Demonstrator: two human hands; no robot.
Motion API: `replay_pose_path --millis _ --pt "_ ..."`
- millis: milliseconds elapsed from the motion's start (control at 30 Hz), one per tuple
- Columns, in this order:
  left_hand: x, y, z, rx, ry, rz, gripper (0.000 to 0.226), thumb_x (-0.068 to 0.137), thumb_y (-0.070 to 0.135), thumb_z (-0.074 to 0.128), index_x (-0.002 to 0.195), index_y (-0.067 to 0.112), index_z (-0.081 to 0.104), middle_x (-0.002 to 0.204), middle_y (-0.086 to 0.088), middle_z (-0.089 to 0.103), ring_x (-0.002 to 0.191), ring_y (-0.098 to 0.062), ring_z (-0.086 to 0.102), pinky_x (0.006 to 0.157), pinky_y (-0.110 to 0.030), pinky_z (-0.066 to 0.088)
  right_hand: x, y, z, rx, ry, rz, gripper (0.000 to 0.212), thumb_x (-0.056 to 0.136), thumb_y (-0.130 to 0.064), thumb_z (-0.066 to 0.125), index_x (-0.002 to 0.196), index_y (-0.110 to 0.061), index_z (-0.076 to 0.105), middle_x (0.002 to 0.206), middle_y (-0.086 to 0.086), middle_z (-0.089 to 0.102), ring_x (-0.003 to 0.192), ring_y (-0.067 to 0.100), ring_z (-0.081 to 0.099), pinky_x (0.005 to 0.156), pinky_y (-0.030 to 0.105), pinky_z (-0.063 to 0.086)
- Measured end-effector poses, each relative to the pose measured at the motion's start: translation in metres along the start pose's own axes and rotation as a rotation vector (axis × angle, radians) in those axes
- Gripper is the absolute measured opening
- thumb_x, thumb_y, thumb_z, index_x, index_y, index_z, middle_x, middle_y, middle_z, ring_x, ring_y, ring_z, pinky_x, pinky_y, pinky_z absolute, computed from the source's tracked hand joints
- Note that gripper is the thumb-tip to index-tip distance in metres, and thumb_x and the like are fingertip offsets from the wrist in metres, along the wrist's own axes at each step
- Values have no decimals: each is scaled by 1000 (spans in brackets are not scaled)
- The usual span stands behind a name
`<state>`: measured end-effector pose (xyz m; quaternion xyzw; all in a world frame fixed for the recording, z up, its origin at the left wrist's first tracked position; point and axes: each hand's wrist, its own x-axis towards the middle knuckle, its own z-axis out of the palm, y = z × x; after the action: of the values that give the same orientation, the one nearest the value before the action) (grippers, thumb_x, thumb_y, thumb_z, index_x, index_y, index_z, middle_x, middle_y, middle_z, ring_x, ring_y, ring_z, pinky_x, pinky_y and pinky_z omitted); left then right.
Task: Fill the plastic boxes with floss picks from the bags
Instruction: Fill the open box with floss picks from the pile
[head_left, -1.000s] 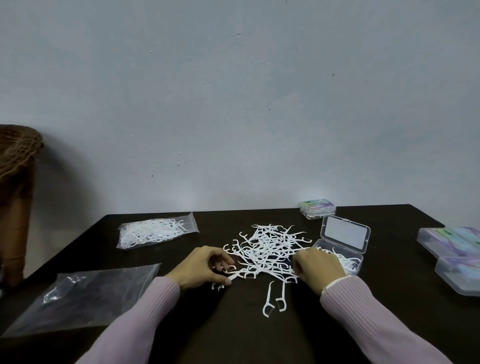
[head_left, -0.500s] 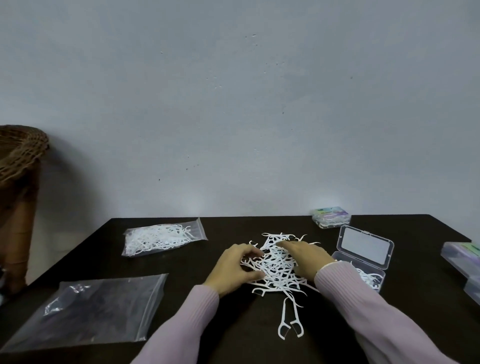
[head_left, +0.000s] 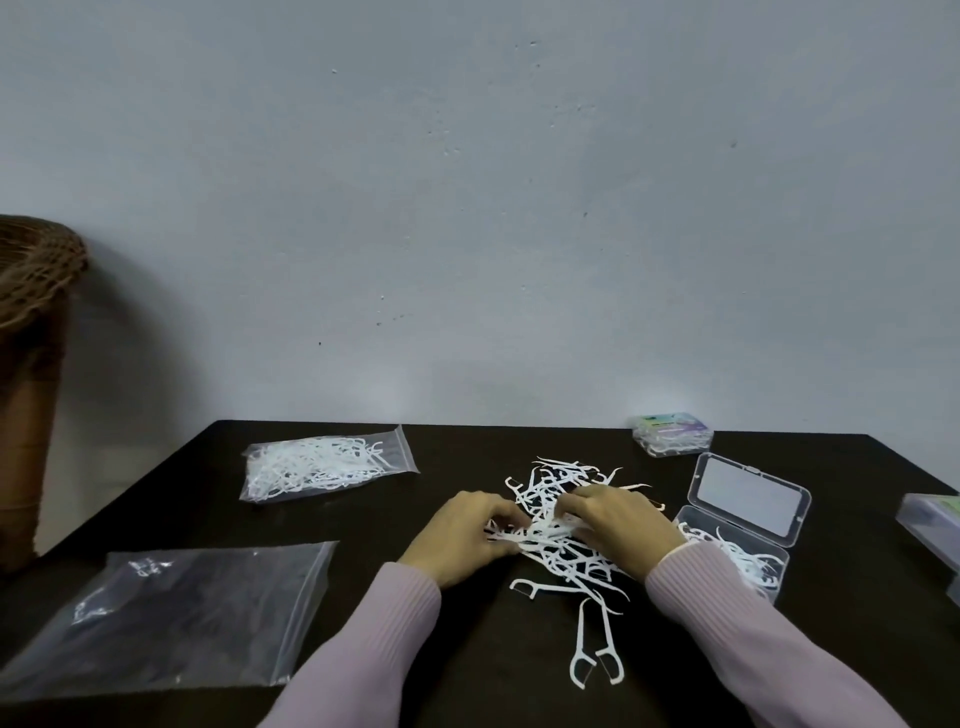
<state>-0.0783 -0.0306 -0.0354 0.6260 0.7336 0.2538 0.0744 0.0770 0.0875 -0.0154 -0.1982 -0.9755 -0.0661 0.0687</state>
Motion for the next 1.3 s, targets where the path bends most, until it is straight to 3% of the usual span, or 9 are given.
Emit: replay_pose_path --millis 167,233,267,367,500,667,833,1033,1300 --pt "-4 4 3 171 103 83 26 91 23 60 115 25 66 110 5 65 103 -10 56 89 -22 42 -3 0 0 -45 56 -58 18 94 -16 48 109 -15 58 109 2 61 102 21 58 76 29 43" --pt "-6 6 3 204 135 123 25 93 24 56 116 23 65 109 3 65 102 -11 56 90 -24 42 -7 2 0 -35 138 -99 11 79 -15 69 88 -17 64 85 0 66 79 19 65 59 28 46" --pt "-7 6 4 212 152 142 25 94 24 54 116 22 65 108 2 65 101 -12 57 89 -24 42 -9 4 2 -33 189 -114 20 64 -16 80 74 -19 64 69 -4 63 61 15 64 46 25 44" --pt "-7 7 5 224 216 188 22 96 24 50 110 18 65 102 -1 64 97 -14 57 83 -23 41 -11 9 3 -49 267 -114 26 53 -18 83 63 -21 59 52 -8 55 41 10 55 32 22 37" --pt "-7 4 6 211 318 236 24 98 28 47 108 17 65 97 -2 63 91 -16 59 77 -20 37 -18 10 -1 79 356 -128 6 69 -21 64 69 -21 58 60 -10 59 49 10 58 38 22 41" --pt "-7 11 3 133 363 245 23 92 30 58 106 19 70 88 0 68 80 -13 63 74 -22 49 -24 18 -11 319 316 12 8 88 -18 60 93 -12 62 88 -3 66 78 15 61 69 27 46" --pt "-6 26 2 -122 332 142 27 84 26 69 110 19 71 93 5 72 79 4 62 74 -4 40 -36 30 -19 520 381 60 7 84 -13 66 90 -13 65 78 -13 61 70 -4 57 66 9 42" --pt "3 48 2 -449 218 12 23 76 13 77 99 9 74 79 11 70 77 2 68 74 -16 54 -57 45 -32 720 441 193 17 79 -9 70 78 -23 61 69 -15 64 68 -7 61 62 5 45" --pt "22 71 17 -526 185 -19 21 74 12 78 94 8 74 80 7 72 77 0 69 70 -13 52 -90 75 -34 876 503 459 18 76 -10 72 83 -24 64 86 -8 65 84 4 61 69 16 50"
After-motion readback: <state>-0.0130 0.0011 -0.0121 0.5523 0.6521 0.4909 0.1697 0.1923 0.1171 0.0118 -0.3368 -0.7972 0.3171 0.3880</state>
